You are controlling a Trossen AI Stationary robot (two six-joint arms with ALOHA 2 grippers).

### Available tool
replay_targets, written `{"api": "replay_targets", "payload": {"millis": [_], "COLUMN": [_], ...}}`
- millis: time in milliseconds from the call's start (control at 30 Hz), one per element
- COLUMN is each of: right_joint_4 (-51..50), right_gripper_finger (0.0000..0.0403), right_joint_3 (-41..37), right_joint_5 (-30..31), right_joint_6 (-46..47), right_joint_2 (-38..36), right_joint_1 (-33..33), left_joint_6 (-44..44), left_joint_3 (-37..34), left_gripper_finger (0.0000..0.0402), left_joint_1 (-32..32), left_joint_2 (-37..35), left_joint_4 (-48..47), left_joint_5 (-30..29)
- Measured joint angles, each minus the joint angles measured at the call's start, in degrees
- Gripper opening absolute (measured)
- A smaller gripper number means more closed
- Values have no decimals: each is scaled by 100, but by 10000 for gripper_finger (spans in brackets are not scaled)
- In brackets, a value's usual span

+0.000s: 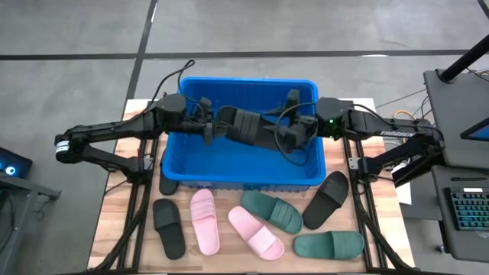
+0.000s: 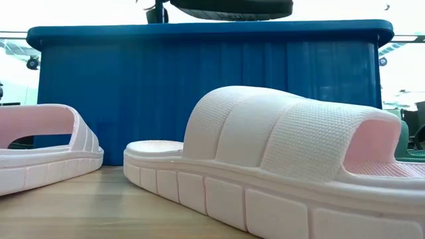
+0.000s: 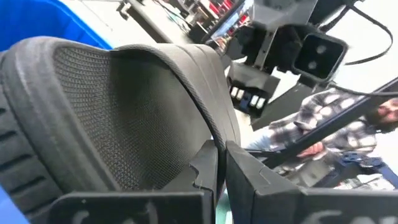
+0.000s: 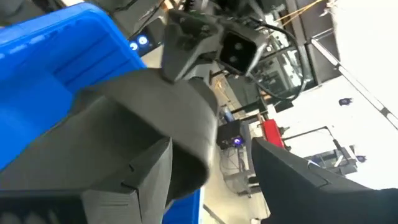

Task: Pick and place slides into bin
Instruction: Put the black slide into the blue bin

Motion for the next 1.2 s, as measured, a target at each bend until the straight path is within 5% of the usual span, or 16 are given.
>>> {"api": "replay_targets", "payload": {"millis": [667, 933, 1200], "right_joint_4": [-613, -125, -91], "right_gripper_finger": [210, 208, 144], "right_joint_3": [2, 7, 121], "right_joint_5": [-6, -16, -11], "right_joint_6": [-255, -260, -235], "right_joint_2": [168, 297, 471], "right_joint_1": [216, 212, 225], "left_joint_6": [-751, -760, -753], "left_joint_3": [87, 63, 46], "left_gripper_finger": [0, 0, 0], "left_joint_1": [31, 28, 31], "left_joint_2": [330, 330, 328], "left_joint_4": [406, 455, 467], "left_joint_5": [1031, 1081, 1103]}}
